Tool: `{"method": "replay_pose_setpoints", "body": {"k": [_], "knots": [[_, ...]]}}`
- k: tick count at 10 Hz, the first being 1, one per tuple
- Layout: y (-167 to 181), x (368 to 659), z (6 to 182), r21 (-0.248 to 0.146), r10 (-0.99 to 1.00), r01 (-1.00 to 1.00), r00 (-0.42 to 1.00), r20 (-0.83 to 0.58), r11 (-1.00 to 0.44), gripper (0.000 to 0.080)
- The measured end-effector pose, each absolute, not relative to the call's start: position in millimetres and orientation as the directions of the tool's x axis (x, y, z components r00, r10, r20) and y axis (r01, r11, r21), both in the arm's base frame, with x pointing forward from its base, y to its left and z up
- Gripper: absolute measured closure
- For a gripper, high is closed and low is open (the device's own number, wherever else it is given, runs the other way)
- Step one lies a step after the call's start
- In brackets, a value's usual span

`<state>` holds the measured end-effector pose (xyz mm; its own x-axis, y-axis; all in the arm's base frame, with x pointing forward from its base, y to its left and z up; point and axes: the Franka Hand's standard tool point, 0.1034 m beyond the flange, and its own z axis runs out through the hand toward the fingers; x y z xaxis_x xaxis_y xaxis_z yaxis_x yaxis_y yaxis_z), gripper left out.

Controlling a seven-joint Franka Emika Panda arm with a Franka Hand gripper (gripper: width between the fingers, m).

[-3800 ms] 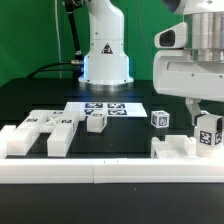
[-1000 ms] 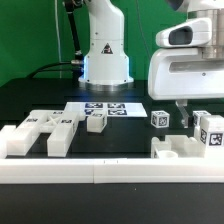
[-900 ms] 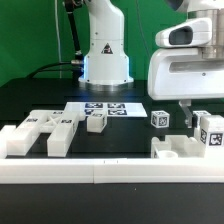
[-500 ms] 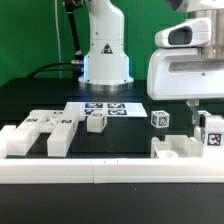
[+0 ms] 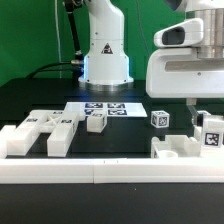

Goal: Assemble chair

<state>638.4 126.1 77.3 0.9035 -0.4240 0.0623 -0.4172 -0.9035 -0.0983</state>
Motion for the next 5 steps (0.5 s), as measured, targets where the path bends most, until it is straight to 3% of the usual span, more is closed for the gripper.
{"method": "replay_pose_setpoints", "body": {"k": [5], "knots": [[124.9,637.9,77.3,-0.112,-0.776,-0.771,0.630,0.016,-0.628,0.0508]]}}
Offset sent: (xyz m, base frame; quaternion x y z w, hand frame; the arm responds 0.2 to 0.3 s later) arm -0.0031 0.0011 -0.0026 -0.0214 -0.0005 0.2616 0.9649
